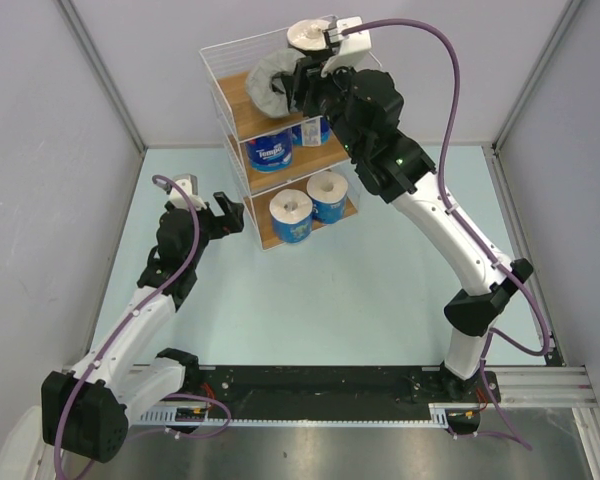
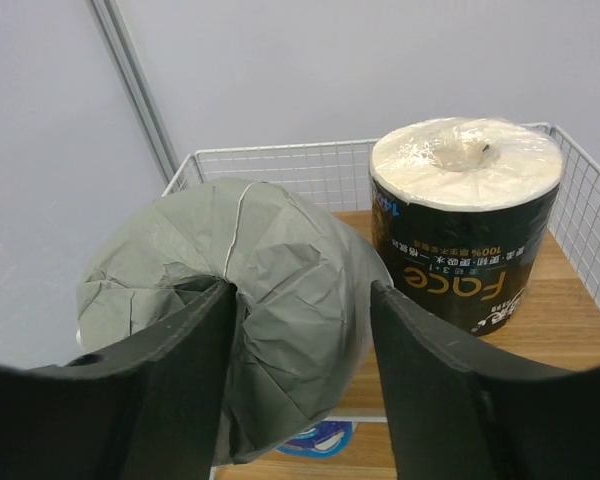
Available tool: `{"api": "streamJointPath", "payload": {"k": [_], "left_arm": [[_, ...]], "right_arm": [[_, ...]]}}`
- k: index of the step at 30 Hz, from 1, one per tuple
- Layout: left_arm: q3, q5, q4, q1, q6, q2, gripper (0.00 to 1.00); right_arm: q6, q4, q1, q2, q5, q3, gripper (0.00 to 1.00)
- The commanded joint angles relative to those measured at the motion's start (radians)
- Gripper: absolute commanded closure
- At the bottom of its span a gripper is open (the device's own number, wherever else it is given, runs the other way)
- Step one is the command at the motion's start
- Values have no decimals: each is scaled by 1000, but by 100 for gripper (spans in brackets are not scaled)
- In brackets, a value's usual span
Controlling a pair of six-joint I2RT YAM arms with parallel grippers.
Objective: Place and organize the paper towels onto the shelf
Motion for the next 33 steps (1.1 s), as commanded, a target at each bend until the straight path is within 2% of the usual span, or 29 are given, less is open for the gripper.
{"api": "streamJointPath", "payload": {"k": [1, 7, 15, 25, 29, 33], "left_arm": [[24, 9, 39, 10, -14, 0, 0], [21, 5, 39, 11, -14, -2, 0], [21, 5, 40, 11, -14, 4, 0], [19, 11, 46, 17, -16, 19, 0], [19, 14, 49, 19, -17, 19, 0], [21, 17, 49, 20, -17, 21, 0]], "right_arm": [[20, 49, -13, 6, -14, 27, 36], [33, 80, -29, 31, -29, 50, 26], [33, 101, -43, 118, -60, 181, 25], [5, 215, -55, 94, -81, 196, 22], [5, 268, -69, 11, -106, 114, 21], [13, 316, -88, -122, -113, -110, 21]]}}
